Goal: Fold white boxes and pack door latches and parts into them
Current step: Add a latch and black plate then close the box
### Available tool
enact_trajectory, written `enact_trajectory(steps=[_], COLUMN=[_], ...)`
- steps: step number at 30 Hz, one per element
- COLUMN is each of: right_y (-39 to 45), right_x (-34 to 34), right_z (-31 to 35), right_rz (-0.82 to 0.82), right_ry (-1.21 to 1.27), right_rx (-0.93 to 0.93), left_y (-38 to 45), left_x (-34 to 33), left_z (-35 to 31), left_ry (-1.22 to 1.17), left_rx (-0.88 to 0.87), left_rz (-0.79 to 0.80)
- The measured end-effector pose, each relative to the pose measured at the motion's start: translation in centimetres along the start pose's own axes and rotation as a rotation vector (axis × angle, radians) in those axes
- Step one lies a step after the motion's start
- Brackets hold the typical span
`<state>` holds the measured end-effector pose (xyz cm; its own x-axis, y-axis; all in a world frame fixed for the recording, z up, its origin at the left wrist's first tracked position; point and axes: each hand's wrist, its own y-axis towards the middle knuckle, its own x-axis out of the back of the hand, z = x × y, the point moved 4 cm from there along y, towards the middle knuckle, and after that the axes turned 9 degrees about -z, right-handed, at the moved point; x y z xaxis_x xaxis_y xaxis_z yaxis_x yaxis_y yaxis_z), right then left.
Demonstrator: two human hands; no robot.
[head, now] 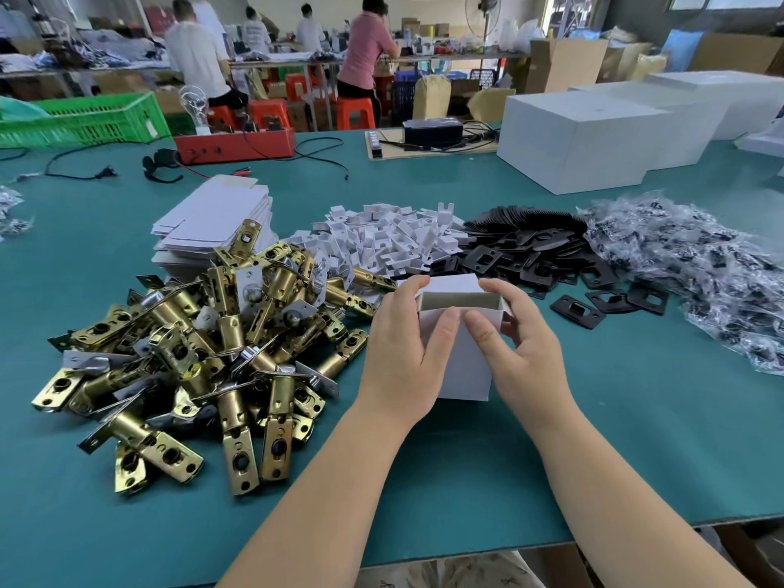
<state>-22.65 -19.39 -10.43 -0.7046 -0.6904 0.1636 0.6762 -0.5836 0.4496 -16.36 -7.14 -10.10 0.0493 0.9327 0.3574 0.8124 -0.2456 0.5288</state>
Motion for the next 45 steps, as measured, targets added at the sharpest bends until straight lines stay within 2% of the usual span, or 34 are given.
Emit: enact_trajectory(steps=[6, 13, 20, 25, 33, 37, 40, 42, 45], right_y=[0.2, 0.3, 0.0, 0.3, 0.3, 0.2, 0.2, 0.3, 0.4], right_x=[-0.8, -0.6, -0.5, -0.7, -0.8, -0.9, -0.9, -0.7, -0.5], right_z=[-0.7, -0.6, -0.1, -0.8, -0.4, -0.5, -0.6, -0.5, -0.6], right_rz=[0.173, 0.112, 0.123, 0.173, 0.143, 0.13, 0.119, 0.092, 0.082], right_ry=[0.0, 0.138, 0.113, 0.253, 0.121, 0.086, 0.049, 0.013, 0.006], right_rx=[-0.086, -0.141, -0.033, -0.145, -0.069, -0.026, 0.0, 0.045, 0.055], left_y=[0.0, -0.4, -0.5, -0.4, -0.2, 2.2, 6.0, 8.8, 12.3], left_x=[0.0, -0.5, -0.1, -0.9, -0.5, 1.9, 3.0, 2.7, 0.8], left_z=[0.3, 0.2, -0.1, 0.4, 0.6, -0.7, -0.9, 0.0, 2.0], left_ry=[-0.039, -0.082, -0.137, -0.115, -0.113, 0.02, 0.209, 0.415, 0.872], left_rx=[0.057, 0.088, 0.038, 0.07, 0.135, 0.058, 0.005, -0.013, -0.122], left_rz=[0.022, 0.055, 0.036, 0.082, 0.12, 0.027, 0.045, 0.123, 0.384])
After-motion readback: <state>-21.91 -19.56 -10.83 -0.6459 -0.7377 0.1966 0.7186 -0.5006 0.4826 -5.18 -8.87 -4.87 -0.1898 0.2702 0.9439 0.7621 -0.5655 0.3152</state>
